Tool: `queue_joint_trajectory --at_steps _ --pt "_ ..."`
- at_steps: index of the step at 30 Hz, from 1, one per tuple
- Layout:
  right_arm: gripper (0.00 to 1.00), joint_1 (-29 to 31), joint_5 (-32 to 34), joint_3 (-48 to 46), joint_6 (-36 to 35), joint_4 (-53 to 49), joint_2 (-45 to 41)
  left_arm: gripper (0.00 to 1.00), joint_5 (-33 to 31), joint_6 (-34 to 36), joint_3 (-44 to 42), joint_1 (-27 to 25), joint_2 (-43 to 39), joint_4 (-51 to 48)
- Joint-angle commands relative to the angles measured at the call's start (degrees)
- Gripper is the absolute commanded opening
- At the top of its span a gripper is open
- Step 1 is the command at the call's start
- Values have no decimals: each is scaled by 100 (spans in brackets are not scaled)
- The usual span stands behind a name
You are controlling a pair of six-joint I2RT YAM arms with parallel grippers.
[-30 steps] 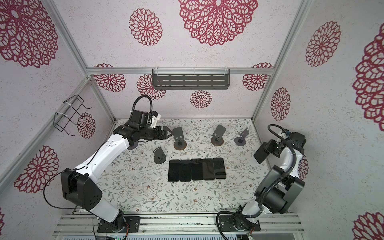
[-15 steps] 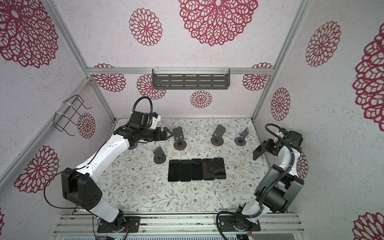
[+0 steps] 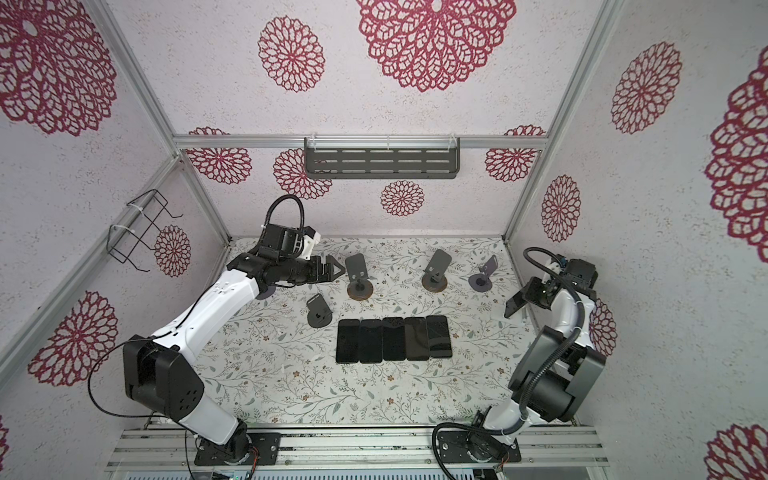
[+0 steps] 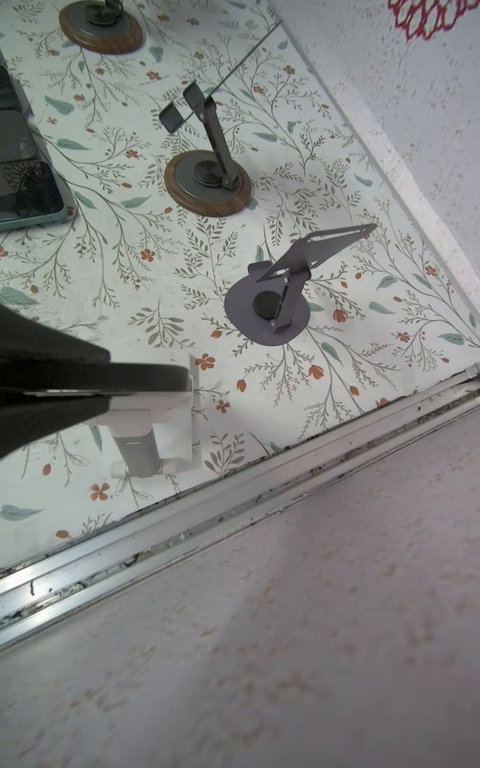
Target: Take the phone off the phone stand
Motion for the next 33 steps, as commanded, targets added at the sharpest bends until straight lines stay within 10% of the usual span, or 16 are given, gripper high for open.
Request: queue_joint_trajectory --at_steps 1,33 --pt "12 79 183 177 -7 -207 -14 97 55 24 -53 56 -191 168" --pt "0 721 33 747 153 -1416 -1156 99 225 66 -284 5 -401 450"
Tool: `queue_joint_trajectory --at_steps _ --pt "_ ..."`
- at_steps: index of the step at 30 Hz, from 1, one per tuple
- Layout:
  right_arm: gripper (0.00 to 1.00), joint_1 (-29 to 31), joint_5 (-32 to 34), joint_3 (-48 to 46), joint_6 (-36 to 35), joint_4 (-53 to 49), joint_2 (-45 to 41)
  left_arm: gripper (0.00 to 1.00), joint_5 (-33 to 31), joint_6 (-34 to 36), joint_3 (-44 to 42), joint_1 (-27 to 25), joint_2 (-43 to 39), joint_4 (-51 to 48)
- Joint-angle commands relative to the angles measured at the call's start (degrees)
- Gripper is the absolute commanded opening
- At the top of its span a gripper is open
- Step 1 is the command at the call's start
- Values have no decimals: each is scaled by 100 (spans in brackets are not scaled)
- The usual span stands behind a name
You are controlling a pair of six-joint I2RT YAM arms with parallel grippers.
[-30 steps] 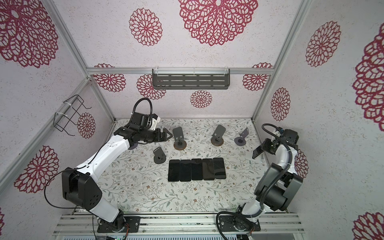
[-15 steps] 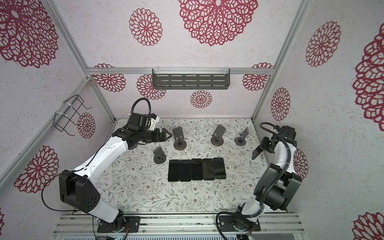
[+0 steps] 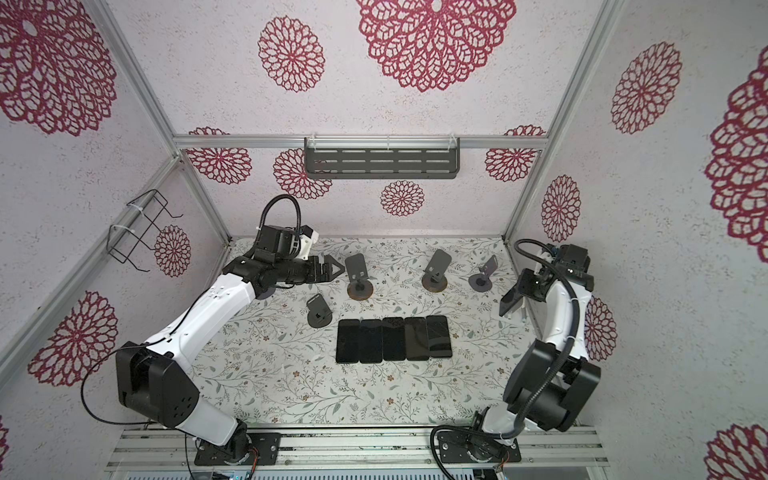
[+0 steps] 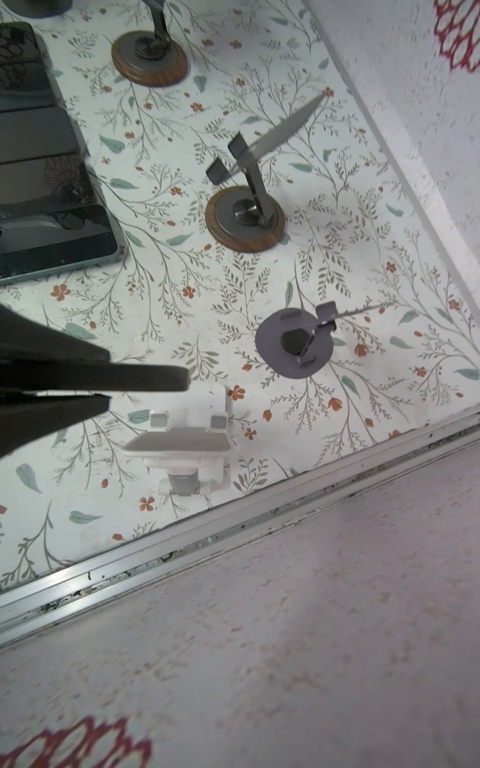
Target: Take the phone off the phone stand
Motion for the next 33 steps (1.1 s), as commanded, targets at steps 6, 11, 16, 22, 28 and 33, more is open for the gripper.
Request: queue_joint_trajectory --at_steps 6,11,16,22,28,33 --pt "0 479 -468 -40 331 -214 -1130 98 -25 331 -159 -145 -270 145" --pt "0 994 -623 -167 453 -244 -1435 98 -41 560 -342 -318 -453 335" --pt "0 1791 -865 -449 645 -23 -1639 97 -199 1107 -411 -703 -655 374" --pt "0 2642 -1782 -983 943 641 -1707 97 -541 1953 -377 -1438 -810 216" --pt "0 3523 -2142 -1311 1181 1100 -1487 97 -577 2387 -439 -1912 -736 220" --pt "0 3718 -2235 -1709 1592 1509 -1616 97 -711 2796 -456 -2260 -716 147"
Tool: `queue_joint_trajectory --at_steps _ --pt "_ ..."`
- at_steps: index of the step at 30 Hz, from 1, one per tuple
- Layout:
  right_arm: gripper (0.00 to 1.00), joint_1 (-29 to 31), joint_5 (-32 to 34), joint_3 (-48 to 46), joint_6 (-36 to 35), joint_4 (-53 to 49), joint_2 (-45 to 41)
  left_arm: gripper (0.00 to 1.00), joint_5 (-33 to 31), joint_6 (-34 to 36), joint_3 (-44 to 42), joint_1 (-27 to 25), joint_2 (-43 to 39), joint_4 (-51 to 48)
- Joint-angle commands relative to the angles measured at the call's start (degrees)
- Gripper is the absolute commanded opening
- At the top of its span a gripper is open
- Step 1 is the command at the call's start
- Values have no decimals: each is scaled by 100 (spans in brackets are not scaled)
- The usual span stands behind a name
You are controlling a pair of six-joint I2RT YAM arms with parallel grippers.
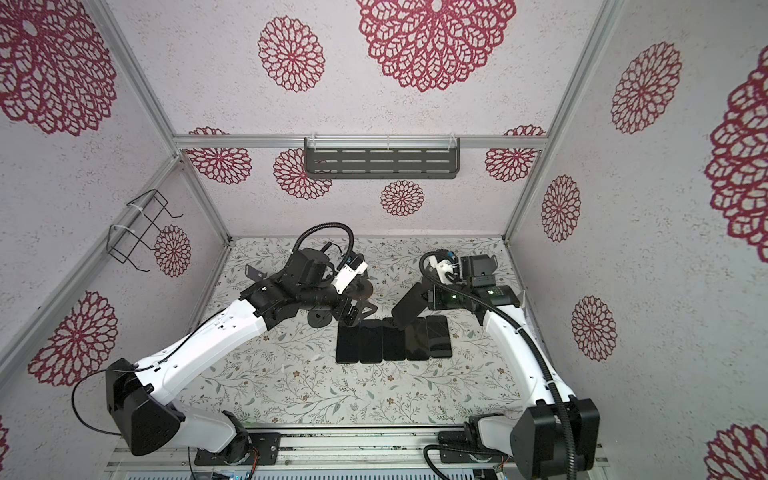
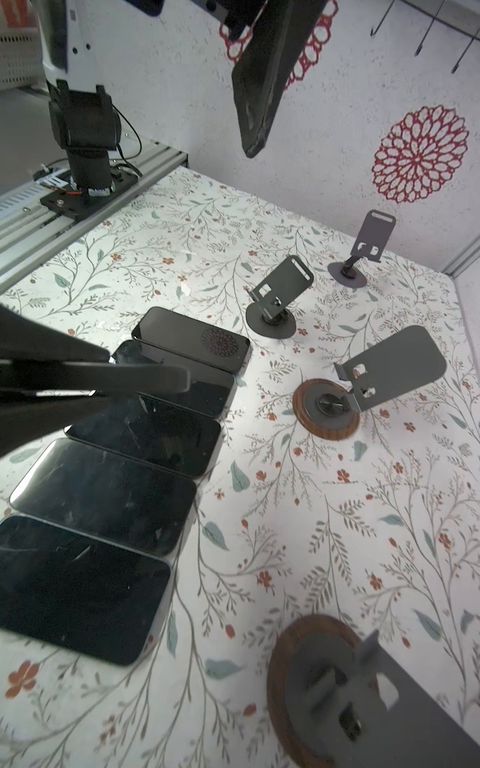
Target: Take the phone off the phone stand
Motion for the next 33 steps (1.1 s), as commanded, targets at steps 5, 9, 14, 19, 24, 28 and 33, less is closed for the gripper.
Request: queue_joint_trajectory --at_steps 5,9,14,19,24,28,33 --pt "0 442 -503 -349 912 1133 -319 97 -414 1091 -140 -476 47 72" --pt "0 490 -663 -560 1227 1506 -432 97 -532 1359 -177 -655 117 148" --pt "0 685 -737 -533 1333 1655 -429 97 -491 1538 -118 -777 329 89" --pt "0 824 -923 -592 1571 2081 -458 97 -545 1568 -81 -816 487 83" --pt "0 997 -970 -596 1653 2273 -401 98 -637 1514 -15 -821 570 99" --pt "0 1061 -984 -604 1693 2352 -417 99 -763 1465 7 -821 618 87" --pt "0 1104 -1036 -631 1716 2434 -410 97 -859 1404 16 -812 668 100"
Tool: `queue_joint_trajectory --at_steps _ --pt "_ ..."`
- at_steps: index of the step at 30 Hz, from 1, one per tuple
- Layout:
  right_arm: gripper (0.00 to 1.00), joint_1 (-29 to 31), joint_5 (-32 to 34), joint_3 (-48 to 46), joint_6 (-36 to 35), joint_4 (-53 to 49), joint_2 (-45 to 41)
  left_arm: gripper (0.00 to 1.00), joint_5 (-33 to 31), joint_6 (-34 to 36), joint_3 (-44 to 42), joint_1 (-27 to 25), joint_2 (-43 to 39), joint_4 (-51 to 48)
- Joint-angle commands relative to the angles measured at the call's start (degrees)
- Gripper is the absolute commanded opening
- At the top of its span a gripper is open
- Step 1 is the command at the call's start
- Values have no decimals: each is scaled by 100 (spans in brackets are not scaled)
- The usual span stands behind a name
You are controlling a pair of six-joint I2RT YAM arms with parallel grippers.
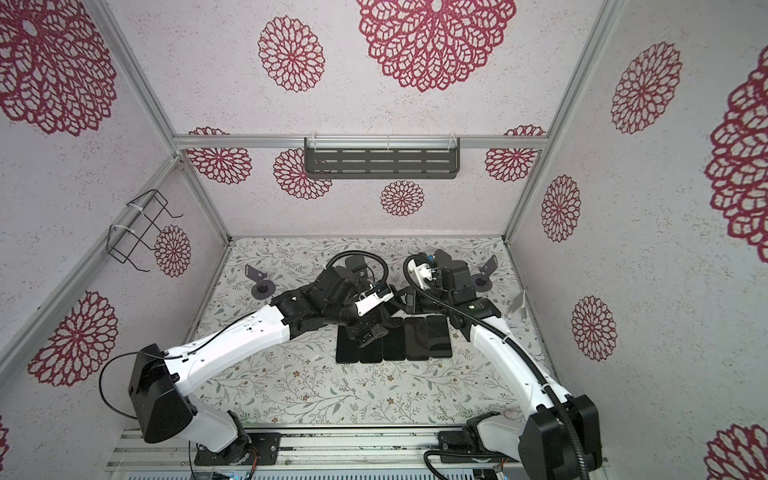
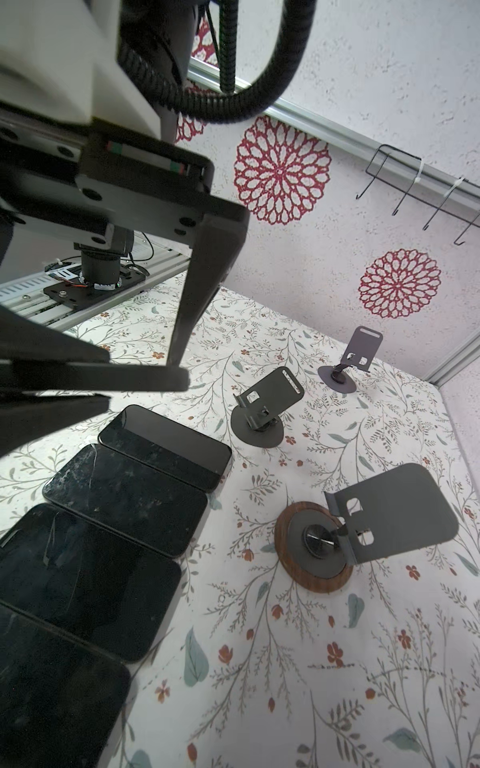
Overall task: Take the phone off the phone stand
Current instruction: 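Grasp the held phone with the left gripper from the right gripper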
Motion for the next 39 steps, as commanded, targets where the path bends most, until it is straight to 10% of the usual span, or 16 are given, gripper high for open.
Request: queue_joint_trajectory --at_steps 1,39 --pt "0 75 -340 90 110 458 -205 95 -142 42 108 -61 110 107" --pt "0 111 -445 -51 144 581 -314 92 -660 -255 79 -49 194 252"
